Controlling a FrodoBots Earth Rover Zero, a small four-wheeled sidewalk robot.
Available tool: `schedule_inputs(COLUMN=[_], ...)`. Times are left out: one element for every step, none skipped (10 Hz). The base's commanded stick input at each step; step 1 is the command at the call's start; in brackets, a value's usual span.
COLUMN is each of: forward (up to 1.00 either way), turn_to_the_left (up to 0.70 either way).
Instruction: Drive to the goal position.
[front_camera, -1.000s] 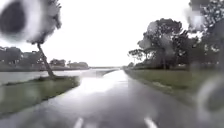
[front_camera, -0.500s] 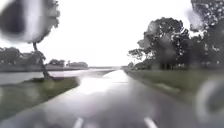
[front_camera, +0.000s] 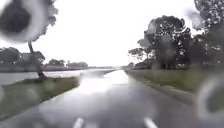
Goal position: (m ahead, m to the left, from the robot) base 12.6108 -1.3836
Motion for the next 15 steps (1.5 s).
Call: schedule_inputs(forward=[1.00, 1.00, 1.00, 1.00, 1.00, 1.00, 1.00, 1.00, 1.00, 1.00, 1.00, 1.00, 1.00, 1.00, 1.00], turn_to_the_left=[0.00, 0.00, 0.00, -0.02, -0.38, -0.02, 0.00, 0.00, 0.00, 0.00, 0.00, 0.00, 0.00, 0.00, 0.00])
